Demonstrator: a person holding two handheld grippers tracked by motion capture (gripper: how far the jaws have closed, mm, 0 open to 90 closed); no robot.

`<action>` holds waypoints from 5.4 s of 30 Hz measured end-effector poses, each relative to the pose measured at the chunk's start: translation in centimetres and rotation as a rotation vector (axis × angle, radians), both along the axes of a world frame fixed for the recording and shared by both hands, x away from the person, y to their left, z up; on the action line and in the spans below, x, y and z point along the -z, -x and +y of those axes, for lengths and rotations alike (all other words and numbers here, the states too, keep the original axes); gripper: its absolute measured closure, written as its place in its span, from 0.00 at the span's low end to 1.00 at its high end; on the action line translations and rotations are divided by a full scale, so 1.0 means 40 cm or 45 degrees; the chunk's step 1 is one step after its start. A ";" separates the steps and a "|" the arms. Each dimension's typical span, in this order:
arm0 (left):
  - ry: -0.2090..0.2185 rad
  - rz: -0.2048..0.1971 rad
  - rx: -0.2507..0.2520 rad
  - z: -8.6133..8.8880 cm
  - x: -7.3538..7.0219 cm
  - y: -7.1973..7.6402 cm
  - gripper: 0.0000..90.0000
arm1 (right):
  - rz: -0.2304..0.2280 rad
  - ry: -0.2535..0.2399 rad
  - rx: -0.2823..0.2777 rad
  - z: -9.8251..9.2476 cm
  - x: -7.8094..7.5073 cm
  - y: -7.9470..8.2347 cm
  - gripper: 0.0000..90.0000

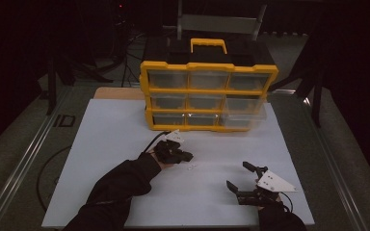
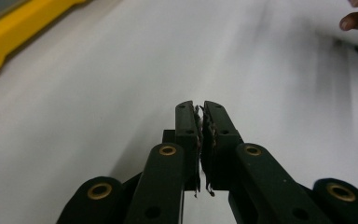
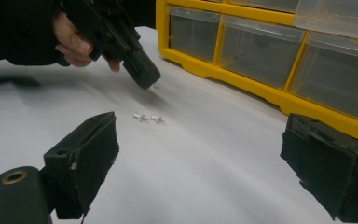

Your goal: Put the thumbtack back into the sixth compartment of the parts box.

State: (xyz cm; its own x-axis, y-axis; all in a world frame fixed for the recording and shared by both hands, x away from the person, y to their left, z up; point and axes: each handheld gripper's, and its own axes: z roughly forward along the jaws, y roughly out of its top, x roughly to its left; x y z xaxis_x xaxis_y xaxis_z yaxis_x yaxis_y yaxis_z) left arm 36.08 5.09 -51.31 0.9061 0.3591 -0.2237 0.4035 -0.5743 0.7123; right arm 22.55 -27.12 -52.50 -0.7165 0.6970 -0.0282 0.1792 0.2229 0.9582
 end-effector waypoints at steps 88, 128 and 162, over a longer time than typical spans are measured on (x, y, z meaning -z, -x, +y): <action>0.239 -0.255 0.211 -0.267 -0.446 -0.183 0.96 | -0.003 -0.026 0.006 -0.008 -0.002 0.001 0.12; 0.197 -0.173 0.065 -0.344 -0.384 -0.210 0.26 | -0.004 -0.043 0.008 -0.013 -0.007 0.003 0.12; 0.255 -0.148 0.163 -0.178 -0.350 -0.114 0.00 | -0.003 -0.027 0.006 -0.006 -0.005 0.003 0.12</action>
State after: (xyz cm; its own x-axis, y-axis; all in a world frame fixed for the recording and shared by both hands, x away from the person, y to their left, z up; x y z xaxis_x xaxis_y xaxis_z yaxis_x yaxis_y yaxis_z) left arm 40.64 -2.04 -37.31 0.9650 0.1993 -0.1704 0.2455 -0.4585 0.8541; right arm 22.42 -27.36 -52.29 -0.7132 0.7008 -0.0152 0.1777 0.2018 0.9632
